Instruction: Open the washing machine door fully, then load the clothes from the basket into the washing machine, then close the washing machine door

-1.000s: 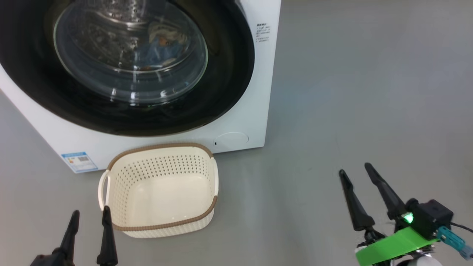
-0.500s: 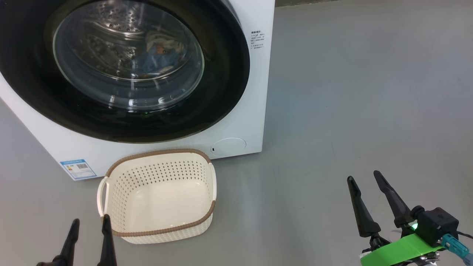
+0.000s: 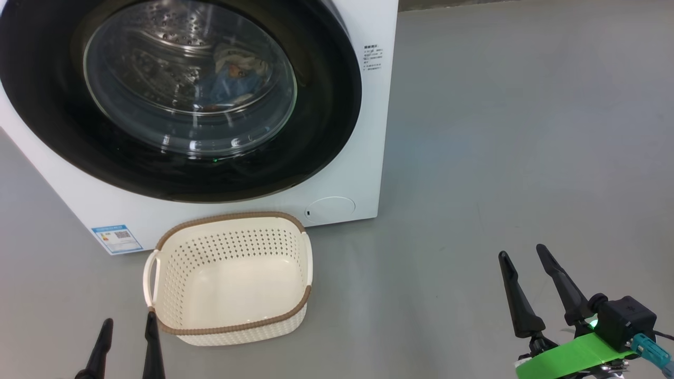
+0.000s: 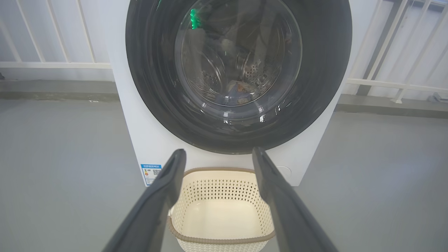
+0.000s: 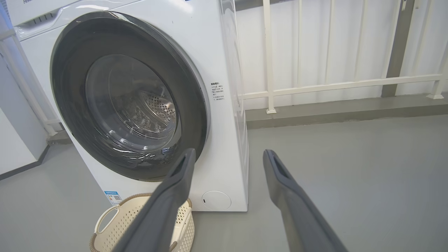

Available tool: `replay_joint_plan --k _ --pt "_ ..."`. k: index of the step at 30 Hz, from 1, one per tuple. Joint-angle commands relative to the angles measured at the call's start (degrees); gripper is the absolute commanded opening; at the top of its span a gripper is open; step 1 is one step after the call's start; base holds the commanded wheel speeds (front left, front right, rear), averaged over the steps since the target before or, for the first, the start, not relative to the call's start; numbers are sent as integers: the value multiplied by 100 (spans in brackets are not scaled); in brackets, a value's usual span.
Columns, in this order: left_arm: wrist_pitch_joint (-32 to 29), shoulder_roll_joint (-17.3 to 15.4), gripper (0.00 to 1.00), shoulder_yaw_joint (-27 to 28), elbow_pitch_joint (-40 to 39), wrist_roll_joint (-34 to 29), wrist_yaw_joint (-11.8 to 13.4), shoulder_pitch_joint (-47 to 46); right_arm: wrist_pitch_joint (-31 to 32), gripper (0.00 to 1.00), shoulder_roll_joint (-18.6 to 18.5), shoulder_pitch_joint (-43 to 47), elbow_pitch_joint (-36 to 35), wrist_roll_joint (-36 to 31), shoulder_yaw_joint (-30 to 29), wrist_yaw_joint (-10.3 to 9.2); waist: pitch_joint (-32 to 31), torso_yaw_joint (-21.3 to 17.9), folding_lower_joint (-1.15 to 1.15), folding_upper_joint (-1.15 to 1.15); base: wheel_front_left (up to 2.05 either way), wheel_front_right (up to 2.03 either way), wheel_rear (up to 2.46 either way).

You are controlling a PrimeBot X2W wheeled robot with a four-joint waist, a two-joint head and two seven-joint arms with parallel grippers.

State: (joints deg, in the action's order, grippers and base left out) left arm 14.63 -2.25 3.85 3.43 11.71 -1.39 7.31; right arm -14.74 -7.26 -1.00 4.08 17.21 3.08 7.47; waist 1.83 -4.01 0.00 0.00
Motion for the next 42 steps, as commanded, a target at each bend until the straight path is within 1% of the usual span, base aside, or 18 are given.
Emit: replay_joint_plan --k 1,14,27,31,34,35,39,42 --pt "37 -63 100 175 -125 -23 36 -83 -26 100 -28 1 -124 -32 120 2 3 17 0 0 0 0 0" --pt "37 -63 100 162 -93 28 92 -94 -26 100 -68 -49 -79 -20 157 2 19 132 0 0 0 0 0" --pt "37 -63 100 187 -65 71 94 -81 -26 100 -68 -69 -27 -4 218 2 -10 206 0 0 0 0 0" --pt "37 -63 100 188 -60 68 74 -65 -26 100 -80 -92 -30 -11 245 2 -5 211 0 0 0 0 0" --pt "37 -68 100 149 -8 77 -7 -61 -26 100 -88 -102 -37 -8 253 2 5 214 0 0 0 0 0" --pt "0 -2 0 -21 107 43 1 0 0 0 -17 -5 97 1 136 0 5 214 0 0 0 0 0" --pt "-11 58 0 -49 379 60 3 -3 7 0 25 26 376 13 175 0 5 215 0 0 0 0 0" --pt "-69 65 0 -31 433 223 -9 -43 41 0 32 31 404 178 165 0 2 218 1 0 0 0 0"
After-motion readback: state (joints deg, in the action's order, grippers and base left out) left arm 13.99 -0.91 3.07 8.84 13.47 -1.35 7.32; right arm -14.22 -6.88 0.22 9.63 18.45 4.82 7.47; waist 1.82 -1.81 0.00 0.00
